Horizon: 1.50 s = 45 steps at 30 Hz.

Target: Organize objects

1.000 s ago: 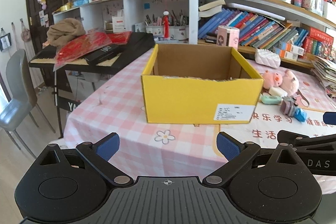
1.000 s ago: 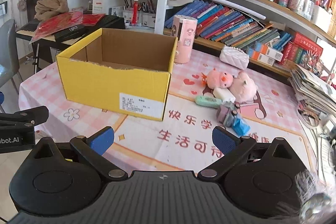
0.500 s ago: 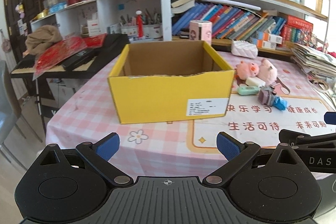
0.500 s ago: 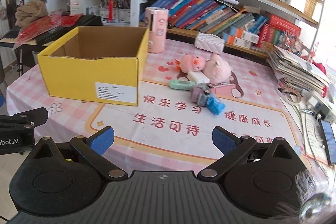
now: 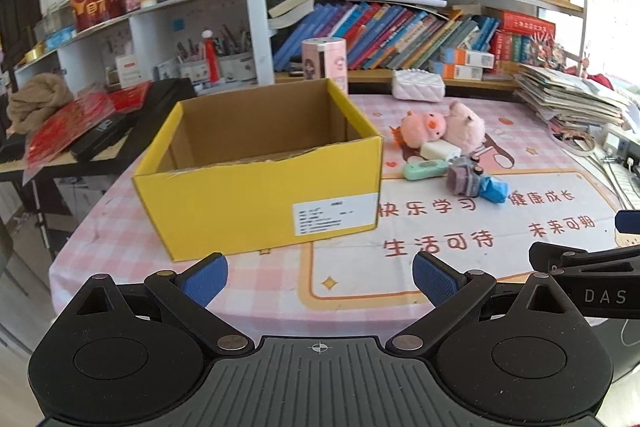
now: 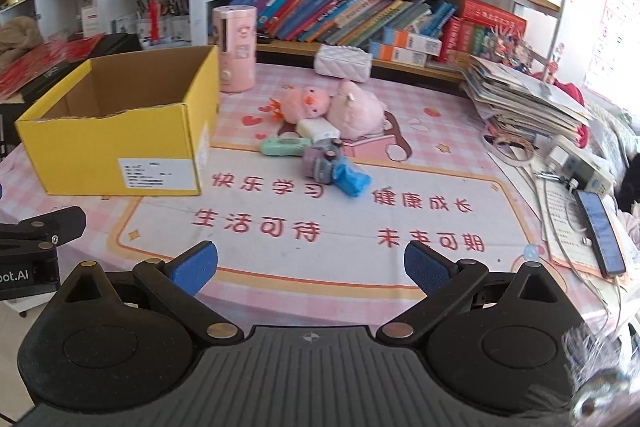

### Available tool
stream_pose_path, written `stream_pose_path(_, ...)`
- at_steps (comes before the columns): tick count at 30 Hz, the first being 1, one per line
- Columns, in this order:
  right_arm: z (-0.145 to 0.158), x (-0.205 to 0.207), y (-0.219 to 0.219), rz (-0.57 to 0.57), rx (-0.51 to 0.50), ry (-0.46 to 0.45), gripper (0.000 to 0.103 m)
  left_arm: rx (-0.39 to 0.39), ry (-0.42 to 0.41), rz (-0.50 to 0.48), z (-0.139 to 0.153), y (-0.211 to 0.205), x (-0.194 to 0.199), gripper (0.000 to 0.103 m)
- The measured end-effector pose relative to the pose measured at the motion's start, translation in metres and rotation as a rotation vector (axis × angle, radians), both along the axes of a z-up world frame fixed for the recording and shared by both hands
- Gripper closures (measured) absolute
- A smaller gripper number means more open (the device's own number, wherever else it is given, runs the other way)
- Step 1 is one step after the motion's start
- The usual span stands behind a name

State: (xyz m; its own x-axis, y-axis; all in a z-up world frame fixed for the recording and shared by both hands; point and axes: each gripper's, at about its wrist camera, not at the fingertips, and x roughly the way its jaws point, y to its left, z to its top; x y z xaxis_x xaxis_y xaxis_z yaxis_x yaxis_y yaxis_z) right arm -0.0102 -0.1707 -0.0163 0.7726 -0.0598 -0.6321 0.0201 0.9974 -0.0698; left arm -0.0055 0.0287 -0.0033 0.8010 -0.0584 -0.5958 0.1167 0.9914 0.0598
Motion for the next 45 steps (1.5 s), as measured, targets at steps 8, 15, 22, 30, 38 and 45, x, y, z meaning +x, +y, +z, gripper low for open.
stream_pose_path(8,-0.001,0.008,-0.015,-0.014,0.002,0.008,0.002,0.000,0.008,-0.014,-0.001,-0.014,0.011,0.003)
stream_pose_path(15,-0.003,0.023,-0.032,-0.023,0.008,0.026,0.002,0.007,0.030,-0.026,-0.004,-0.031,0.026,0.003)
stream_pose_path(22,-0.005,0.042,-0.048,-0.012,0.008,0.045,0.002,0.009,0.044,-0.030,-0.007,-0.048,0.041,0.003)
stream_pose_path(30,-0.006,0.064,-0.062,0.009,0.012,0.058,0.003,0.018,0.051,-0.022,-0.009,-0.065,0.056,0.003)
stream_pose_path(38,-0.008,0.083,-0.068,0.040,0.012,0.067,0.003,0.018,0.053,0.000,-0.009,-0.071,0.067,0.003)
stream_pose_path(45,-0.009,0.093,-0.072,0.052,0.009,0.073,0.004,0.015,0.058,0.005,-0.010,-0.077,0.074,0.003)
